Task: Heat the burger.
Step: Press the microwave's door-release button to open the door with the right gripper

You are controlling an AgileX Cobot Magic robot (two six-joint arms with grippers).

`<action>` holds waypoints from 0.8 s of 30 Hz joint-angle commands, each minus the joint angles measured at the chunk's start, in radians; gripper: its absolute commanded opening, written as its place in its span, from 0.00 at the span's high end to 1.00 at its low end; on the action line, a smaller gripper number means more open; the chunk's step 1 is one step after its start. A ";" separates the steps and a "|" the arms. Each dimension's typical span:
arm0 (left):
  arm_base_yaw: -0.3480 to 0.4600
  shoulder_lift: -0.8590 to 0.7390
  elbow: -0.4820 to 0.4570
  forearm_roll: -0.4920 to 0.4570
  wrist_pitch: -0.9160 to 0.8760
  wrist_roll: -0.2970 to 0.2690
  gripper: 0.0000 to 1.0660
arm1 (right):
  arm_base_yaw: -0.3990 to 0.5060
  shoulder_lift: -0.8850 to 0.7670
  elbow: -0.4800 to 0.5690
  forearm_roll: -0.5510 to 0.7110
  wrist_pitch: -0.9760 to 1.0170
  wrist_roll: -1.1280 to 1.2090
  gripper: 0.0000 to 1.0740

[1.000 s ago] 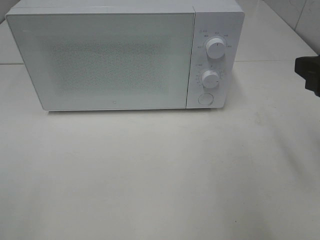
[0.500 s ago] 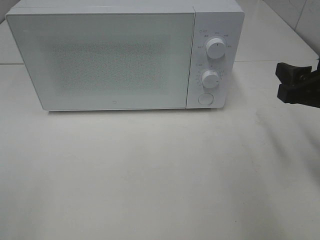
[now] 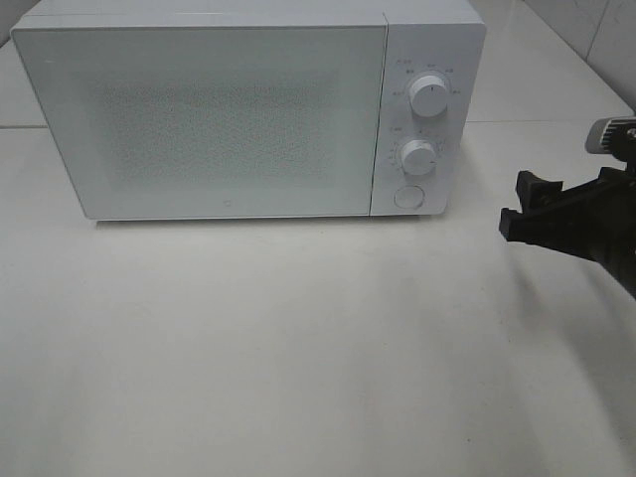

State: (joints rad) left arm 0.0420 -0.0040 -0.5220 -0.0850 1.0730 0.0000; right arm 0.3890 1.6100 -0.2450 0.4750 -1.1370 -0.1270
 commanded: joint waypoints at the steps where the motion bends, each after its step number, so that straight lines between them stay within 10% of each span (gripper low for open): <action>1: 0.001 -0.018 0.003 0.000 0.000 0.000 0.06 | 0.075 0.039 -0.019 0.110 -0.046 -0.022 0.31; 24: 0.001 -0.018 0.003 0.000 0.000 0.000 0.06 | 0.354 0.196 -0.225 0.302 -0.037 -0.064 0.31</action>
State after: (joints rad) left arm 0.0420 -0.0040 -0.5220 -0.0850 1.0730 0.0000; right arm 0.7390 1.8030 -0.4590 0.7740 -1.1790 -0.1770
